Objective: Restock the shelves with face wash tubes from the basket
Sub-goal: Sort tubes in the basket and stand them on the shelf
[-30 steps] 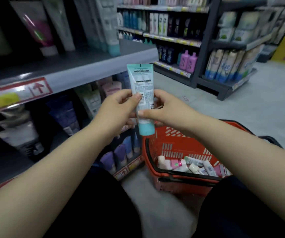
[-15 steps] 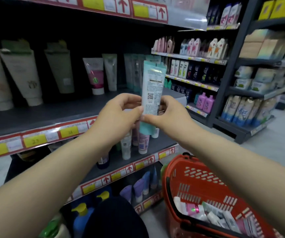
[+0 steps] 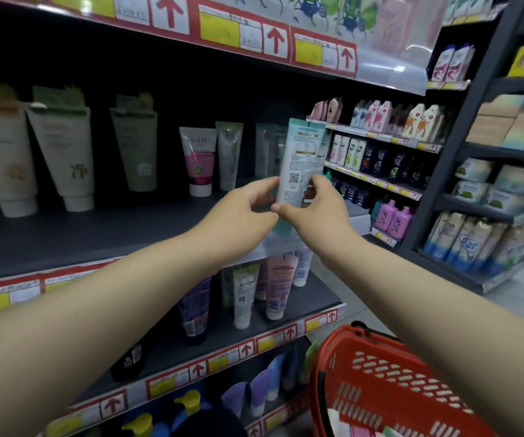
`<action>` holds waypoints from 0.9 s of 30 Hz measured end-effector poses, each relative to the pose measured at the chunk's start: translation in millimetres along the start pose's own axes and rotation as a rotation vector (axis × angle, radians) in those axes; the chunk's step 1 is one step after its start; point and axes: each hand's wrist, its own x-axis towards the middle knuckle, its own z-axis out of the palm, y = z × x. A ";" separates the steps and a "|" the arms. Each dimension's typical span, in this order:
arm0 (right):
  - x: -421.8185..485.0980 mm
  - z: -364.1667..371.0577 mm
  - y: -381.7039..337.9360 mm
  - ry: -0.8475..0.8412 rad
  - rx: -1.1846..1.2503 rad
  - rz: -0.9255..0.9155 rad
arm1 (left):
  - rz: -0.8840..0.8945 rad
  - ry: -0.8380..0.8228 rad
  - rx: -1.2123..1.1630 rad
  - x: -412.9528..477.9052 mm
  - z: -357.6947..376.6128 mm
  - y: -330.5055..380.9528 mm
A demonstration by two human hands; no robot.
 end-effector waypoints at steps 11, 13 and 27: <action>35.3 -34.0 42.9 0.197 0.017 0.037 | 0.026 -0.097 0.005 53.8 53.5 12.4; 47.2 -38.2 49.0 0.211 0.002 0.036 | 0.019 -0.081 0.030 64.8 62.2 13.0; 90.8 -47.8 87.2 0.098 0.007 0.104 | -0.074 -0.068 0.121 111.5 95.4 -17.3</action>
